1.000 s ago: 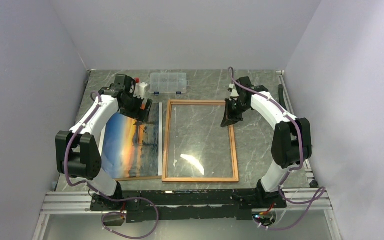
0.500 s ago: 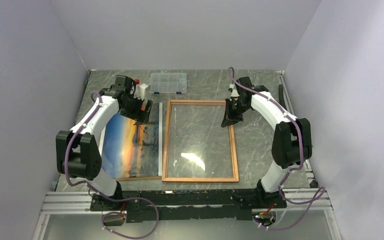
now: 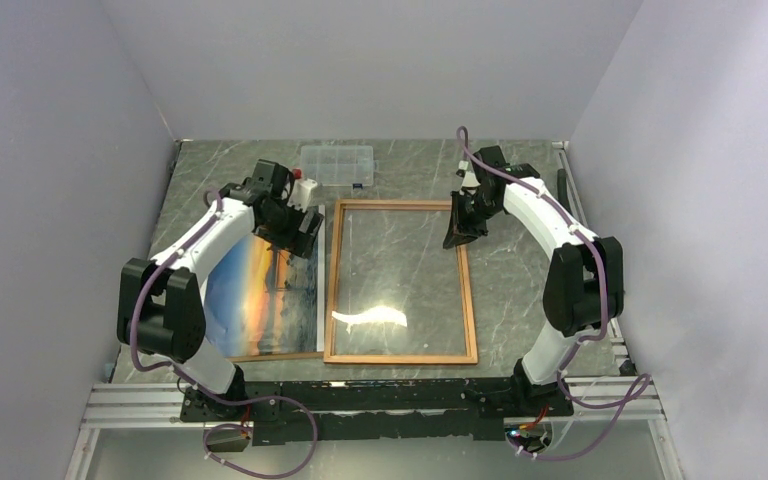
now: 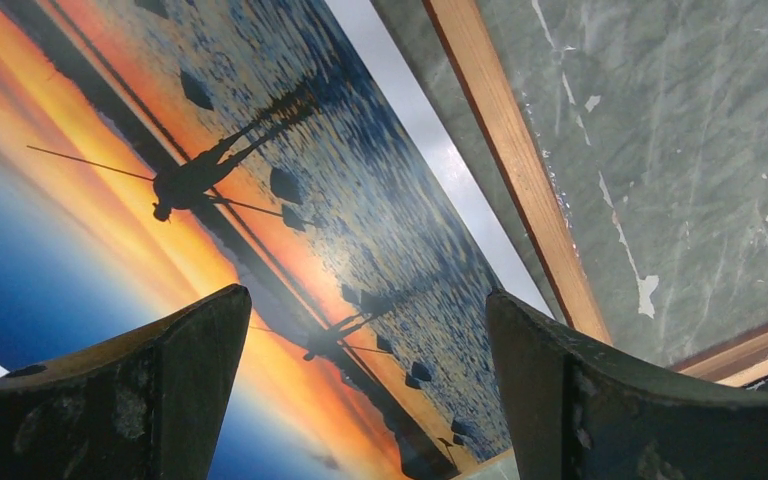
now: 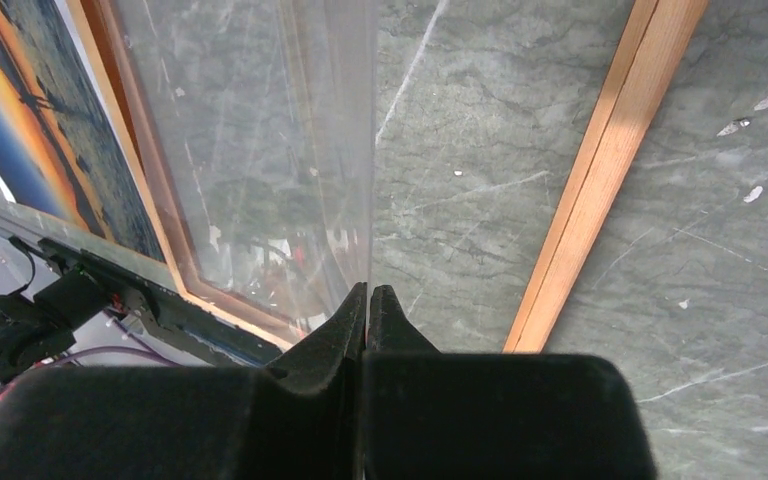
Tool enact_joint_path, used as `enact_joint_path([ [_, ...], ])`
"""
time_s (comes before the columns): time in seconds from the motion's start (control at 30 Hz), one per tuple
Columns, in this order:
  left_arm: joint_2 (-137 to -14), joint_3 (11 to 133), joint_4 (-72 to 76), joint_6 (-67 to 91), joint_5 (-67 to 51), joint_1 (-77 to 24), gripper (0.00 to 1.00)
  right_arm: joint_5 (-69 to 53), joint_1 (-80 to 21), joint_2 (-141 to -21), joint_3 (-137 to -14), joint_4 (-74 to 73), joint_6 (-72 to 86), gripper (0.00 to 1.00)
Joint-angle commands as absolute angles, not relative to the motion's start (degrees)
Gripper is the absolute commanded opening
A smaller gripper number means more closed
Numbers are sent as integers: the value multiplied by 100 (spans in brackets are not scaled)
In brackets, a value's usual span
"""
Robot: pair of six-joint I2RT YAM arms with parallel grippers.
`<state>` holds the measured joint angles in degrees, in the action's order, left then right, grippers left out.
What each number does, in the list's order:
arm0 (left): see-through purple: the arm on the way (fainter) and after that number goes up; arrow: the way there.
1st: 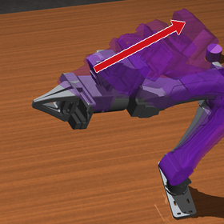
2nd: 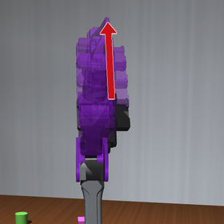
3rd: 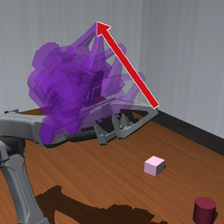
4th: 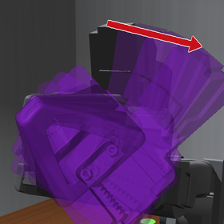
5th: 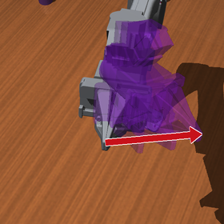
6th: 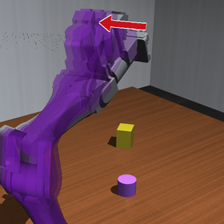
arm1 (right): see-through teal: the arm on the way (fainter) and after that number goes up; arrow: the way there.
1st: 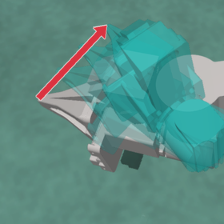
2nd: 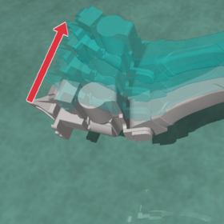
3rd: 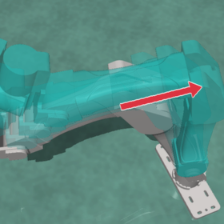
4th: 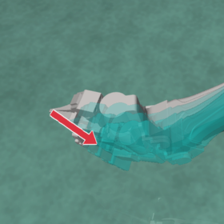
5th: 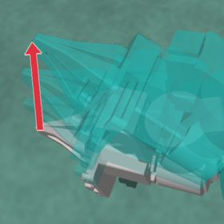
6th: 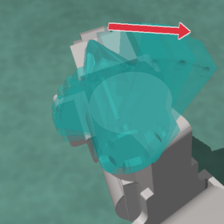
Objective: Put the photo into the frame
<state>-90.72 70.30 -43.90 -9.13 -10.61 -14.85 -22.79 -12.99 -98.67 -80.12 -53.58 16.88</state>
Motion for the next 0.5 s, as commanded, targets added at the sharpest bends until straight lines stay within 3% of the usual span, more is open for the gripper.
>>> enact_joint_path([
  [0.0, -9041, 7046, -4251, -840, -954, -1602, 93, -2141, -1257, -9903, -8321, -5443, 1542, 0],
  [0.47, -9156, 6702, -4061, -1000, -761, -2024, 92, -2441, -1243, -9971, -8363, -5363, 1534, 0],
])
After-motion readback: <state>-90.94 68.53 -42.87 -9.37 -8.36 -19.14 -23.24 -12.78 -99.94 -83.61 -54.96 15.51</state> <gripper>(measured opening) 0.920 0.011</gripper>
